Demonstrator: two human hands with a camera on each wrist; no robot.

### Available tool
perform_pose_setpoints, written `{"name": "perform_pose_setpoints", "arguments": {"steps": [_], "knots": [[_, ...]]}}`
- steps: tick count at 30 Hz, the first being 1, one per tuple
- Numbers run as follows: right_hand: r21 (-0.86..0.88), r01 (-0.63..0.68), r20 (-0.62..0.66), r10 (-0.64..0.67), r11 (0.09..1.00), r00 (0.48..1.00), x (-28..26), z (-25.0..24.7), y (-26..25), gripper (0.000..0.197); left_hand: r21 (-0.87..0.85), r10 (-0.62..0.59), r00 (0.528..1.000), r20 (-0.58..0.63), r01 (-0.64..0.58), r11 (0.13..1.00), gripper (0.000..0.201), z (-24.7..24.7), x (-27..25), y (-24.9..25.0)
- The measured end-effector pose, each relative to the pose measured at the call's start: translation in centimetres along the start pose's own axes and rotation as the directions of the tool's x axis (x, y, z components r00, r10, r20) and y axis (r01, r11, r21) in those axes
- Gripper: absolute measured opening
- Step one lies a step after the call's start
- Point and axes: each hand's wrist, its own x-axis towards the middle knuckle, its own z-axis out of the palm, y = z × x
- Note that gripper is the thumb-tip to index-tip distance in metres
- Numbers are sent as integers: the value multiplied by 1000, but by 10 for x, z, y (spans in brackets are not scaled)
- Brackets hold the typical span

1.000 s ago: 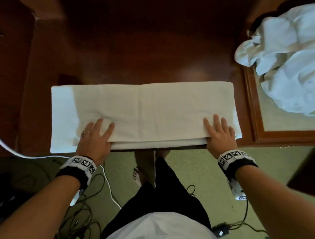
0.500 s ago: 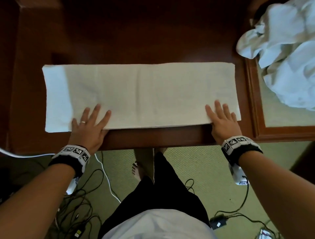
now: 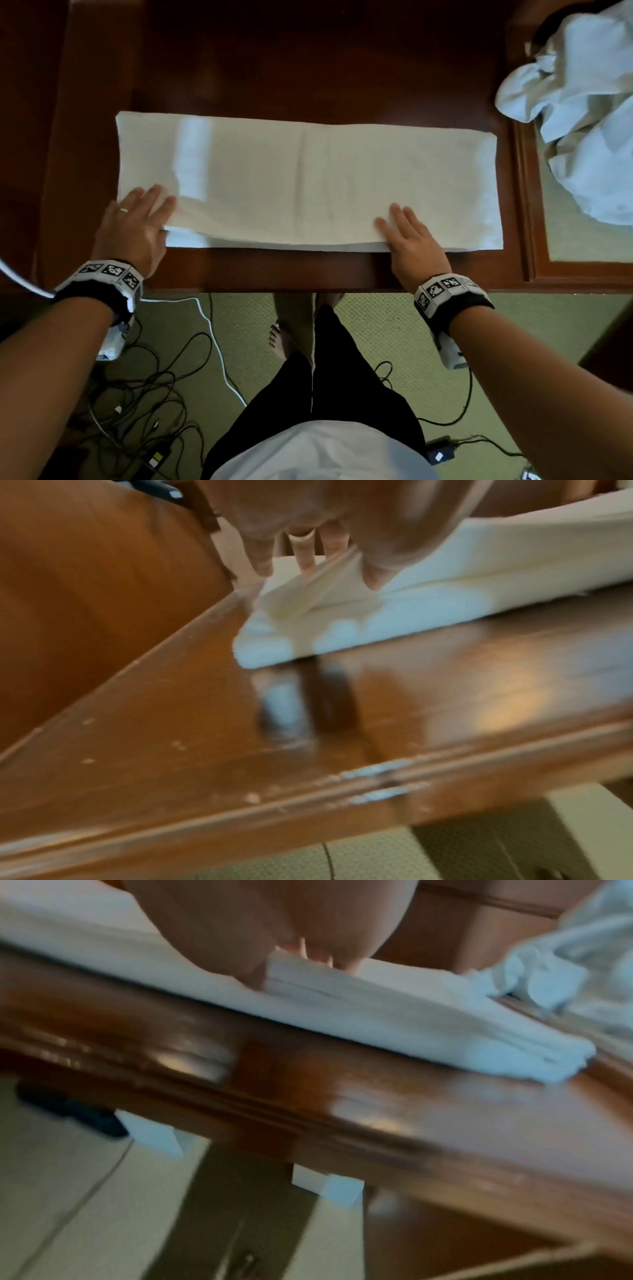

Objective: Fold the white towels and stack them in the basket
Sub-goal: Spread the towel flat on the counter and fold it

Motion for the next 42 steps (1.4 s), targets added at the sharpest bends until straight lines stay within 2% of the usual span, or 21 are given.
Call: {"name": "perform_pose_setpoints", "arguments": {"steps": [2, 4, 6, 8, 10, 12, 16, 17, 19, 21, 23, 25, 26, 28, 30, 32, 34, 36, 39, 40, 42], "knots": [[79, -53, 12, 52, 995, 999, -5, 2, 3, 62, 65, -61, 995, 82, 55, 996, 67, -3, -1, -15], [31, 38, -42, -37, 999, 998, -15, 5, 4, 50, 97, -120, 968, 221, 100, 990, 76, -3, -3, -23], [7, 63, -69, -62, 998, 996, -18, 4, 0, 43, 94, -173, 935, 311, 151, 984, 73, -6, -1, -20], [38, 11, -111, -7, 999, 994, -10, -3, -11, 44, 75, -156, 948, 278, 140, 987, 63, -16, 6, -9], [39, -25, -146, 31, 999, 989, 7, -9, -26, 42, -16, -77, 981, 180, 81, 997, 67, -25, 15, 10], [-12, -39, -61, 39, 999, 997, 24, -8, -46, 47, -105, 7, 992, 124, 6, 994, 74, -28, 27, 38], [-118, -63, 160, 81, 991, 984, 44, 7, -73, 63, -18, 82, 968, 237, -80, 997, 74, 0, 45, 77], [-121, -69, 184, 91, 990, 979, 44, 8, -73, 64, 8, 45, 969, 242, -49, 999, 72, 8, 44, 70], [-125, -69, 220, 96, 990, 971, 42, 9, -69, 66, 27, -109, 965, 240, 106, 994, 71, 16, 37, 36], [-148, -46, 235, 80, 988, 969, 40, 7, -66, 69, 31, -231, 930, 287, 232, 972, 68, 14, 27, 3], [-129, -35, 171, 57, 991, 984, 45, 0, -72, 68, 57, -270, 915, 299, 265, 962, 68, 5, 26, -9], [-73, -17, 67, 22, 997, 998, 60, -9, -79, 62, 21, -286, 931, 228, 289, 957, 70, -7, 35, 7], [-67, -8, 21, 10, 998, 1000, 69, -11, -82, 60, -19, -275, 943, 189, 283, 959, 71, -11, 42, 22], [-83, 8, 26, -6, 997, 1000, 85, -13, -91, 63, -96, -173, 975, 142, 188, 978, 72, -14, 54, 62], [-113, 41, 78, -32, 993, 996, 96, -5, -92, 66, -114, -31, 989, 145, 48, 992, 78, -7, 65, 103], [-139, 57, 107, -42, 989, 993, 96, 0, -75, 68, -94, 8, 983, 183, 10, 995, 79, 5, 75, 132], [-140, -8, 88, 20, 990, 996, 86, 2, -33, 69, -67, -43, 980, 196, 57, 996, 76, 17, 82, 144], [-114, -196, 58, 203, 974, 977, 67, -5, 21, 71, -44, -84, 980, 181, 93, 995, 77, 24, 82, 146], [-51, -478, 27, 479, 877, 877, 51, -25, 76, 78, -53, -104, 982, 158, 113, 992, 77, 23, 82, 151], [-47, -504, 1, 505, 862, 863, 54, -30, 79, 79, -69, -108, 982, 152, 120, 990, 76, 21, 84, 155], [-67, -429, -68, 425, 901, 903, 70, -34, 64, 75, -91, -74, 986, 152, 88, 992, 78, 19, 86, 169]]}}
